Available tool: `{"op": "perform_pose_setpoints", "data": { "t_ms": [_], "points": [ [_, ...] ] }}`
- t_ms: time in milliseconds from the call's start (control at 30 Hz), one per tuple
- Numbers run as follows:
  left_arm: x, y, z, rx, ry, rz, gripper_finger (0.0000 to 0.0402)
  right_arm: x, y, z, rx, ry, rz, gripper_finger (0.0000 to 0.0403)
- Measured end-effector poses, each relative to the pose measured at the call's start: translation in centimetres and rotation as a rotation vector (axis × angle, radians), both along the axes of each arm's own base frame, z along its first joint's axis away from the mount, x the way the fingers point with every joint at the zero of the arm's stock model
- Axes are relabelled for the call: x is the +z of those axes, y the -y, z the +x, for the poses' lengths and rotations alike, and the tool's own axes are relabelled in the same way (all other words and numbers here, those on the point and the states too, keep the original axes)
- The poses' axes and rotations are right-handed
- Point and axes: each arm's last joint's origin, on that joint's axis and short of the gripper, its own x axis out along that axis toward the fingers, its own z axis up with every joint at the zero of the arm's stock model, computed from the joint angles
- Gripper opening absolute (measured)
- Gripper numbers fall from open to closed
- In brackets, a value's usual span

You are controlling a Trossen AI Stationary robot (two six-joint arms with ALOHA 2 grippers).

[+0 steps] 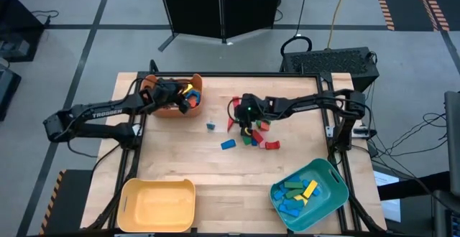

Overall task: Sort blocks by size
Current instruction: Put the yellow arch block into the orange bin, then put the green arch block into the orange bin

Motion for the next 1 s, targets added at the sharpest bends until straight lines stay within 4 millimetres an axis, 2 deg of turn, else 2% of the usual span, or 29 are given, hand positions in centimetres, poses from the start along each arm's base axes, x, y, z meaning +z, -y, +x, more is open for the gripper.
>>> {"op": "perform_pose_setpoints", "data": {
  "t_ms": [333, 433, 667, 1000],
  "points": [
    [-0.1, -0.2, -0.2, -0.007, 0.005, -0.029, 0.0157, -0.3, 0.0, -0.3, 0.012, -0.045, -0.002, 0.0169],
    [-0.1, -0.2, -0.2, 0.004, 0.021, -0.043, 0.0174, -0.9, 0.0, -0.1, 0.01, -0.053, 0.0, 0.0169],
    [0.2, -0.3, -0.1, 0.018, 0.035, -0.06, 0.0243, -2.1, 0.3, 0.0, -0.01, -0.082, -0.014, 0.0169],
    [0.4, -0.3, -0.1, 0.014, 0.05, -0.052, 0.0251, -2.3, 0.5, 0.0, -0.012, -0.09, -0.009, 0.0168]
  ]
}}
